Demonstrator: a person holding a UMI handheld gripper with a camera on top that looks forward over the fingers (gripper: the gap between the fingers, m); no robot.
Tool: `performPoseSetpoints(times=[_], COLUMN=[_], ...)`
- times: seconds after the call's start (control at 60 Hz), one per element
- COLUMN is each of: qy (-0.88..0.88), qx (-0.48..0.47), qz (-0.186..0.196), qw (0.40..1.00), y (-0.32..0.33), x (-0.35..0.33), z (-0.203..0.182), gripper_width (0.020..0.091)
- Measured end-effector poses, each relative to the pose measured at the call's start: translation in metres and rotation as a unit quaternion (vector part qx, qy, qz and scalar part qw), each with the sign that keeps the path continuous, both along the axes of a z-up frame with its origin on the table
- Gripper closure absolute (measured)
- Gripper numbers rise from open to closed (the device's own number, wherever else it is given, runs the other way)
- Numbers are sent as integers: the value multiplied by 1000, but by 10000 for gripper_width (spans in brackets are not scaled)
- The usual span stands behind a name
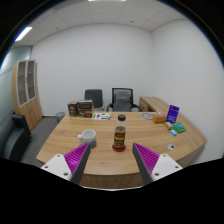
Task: Pour water
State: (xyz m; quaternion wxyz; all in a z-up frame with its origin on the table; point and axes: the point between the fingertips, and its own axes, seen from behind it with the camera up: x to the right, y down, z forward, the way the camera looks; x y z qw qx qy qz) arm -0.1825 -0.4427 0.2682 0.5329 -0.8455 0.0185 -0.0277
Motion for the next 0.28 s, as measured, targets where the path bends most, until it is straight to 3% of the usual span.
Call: performPoseSetpoints(times=[0.283], qy=[-15], qx=[-4], qz=[-25], qw=[1000], y=[-13], x=[7], z=[11], gripper_width=[247])
